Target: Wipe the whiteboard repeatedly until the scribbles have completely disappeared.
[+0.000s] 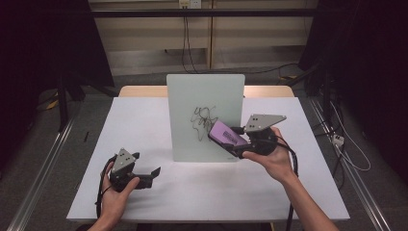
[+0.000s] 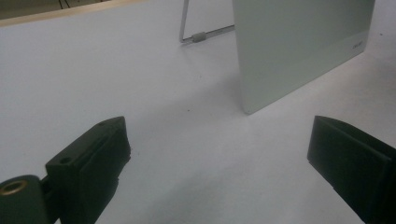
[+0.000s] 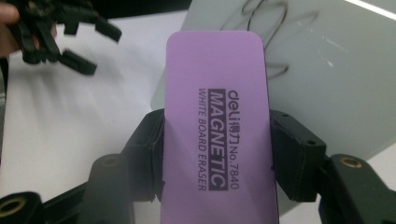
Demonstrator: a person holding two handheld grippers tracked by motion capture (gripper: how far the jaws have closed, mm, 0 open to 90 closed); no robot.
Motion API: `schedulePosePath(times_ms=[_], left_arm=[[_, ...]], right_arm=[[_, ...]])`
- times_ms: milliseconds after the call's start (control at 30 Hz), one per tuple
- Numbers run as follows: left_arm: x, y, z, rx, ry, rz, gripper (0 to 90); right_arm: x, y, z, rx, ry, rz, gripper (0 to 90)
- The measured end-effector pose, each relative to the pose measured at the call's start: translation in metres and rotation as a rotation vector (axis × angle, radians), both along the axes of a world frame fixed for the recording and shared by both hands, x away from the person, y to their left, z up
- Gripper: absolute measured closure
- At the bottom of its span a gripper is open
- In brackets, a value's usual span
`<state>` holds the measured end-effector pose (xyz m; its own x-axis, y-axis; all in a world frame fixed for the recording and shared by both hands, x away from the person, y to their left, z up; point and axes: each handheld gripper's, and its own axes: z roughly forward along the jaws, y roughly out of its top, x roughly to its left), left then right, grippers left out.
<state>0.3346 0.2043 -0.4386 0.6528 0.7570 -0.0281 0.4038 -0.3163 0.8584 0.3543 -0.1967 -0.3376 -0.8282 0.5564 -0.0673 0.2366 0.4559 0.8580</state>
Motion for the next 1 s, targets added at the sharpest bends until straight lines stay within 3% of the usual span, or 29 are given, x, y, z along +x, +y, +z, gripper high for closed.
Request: schedulePosePath(times_ms=[400,633,1000], left_arm=[[0.001,-0.002,0.0,-0.003,0.0,-0.013,5.5],[0.002,-0.002,0.0,-0.002,0.001,-0.014,5.5],[0.001,0.001,0.001,-0.006,-0.002,-0.016,5.5]], right_arm=[[0.014,0.004,0.023,-0.023,-0.04,-0.028,41.7],[0.026,0.012,0.038,-0.03,-0.09,-0.058,41.7],[0.038,0.022,0.053,-0.021,-0.13,-0.054,41.7]])
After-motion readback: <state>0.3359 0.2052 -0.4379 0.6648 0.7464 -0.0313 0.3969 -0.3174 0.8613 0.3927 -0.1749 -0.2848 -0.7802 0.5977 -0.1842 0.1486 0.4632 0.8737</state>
